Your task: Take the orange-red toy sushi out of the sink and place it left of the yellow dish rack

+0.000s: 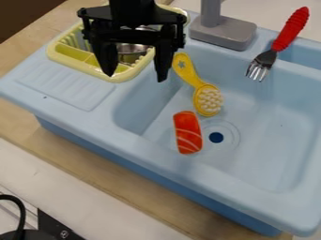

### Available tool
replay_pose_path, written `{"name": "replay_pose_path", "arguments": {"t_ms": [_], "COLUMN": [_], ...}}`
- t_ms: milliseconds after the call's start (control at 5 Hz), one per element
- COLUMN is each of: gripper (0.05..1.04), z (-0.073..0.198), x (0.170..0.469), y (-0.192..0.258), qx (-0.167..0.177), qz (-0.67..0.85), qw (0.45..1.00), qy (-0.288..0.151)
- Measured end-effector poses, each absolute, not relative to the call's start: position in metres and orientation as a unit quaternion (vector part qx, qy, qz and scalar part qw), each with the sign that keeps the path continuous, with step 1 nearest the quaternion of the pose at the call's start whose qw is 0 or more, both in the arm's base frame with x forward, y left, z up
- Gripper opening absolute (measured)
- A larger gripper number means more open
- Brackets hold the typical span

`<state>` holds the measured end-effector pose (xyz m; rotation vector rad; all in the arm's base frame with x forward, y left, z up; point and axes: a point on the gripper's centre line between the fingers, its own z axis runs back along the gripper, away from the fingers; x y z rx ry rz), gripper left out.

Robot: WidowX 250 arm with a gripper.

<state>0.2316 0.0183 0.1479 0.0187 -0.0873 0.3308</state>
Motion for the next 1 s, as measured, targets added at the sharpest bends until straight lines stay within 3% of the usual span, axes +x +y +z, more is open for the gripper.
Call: {"name": "replay_pose_path", "arguments": {"t_ms": [600, 800, 1000], "gripper": [0.993, 0.993, 0.993], "z": [0.138, 0.127, 0.109], "x": [0.228, 0.236, 0.245], "y": [-0.002, -0.012, -0.024], "qx": [0.041, 0.041, 0.011], "qz": [0.219, 0.269, 0.288], "qw": [0.974, 0.961, 0.954], "qy": [-0.037, -0.048, -0.08]}}
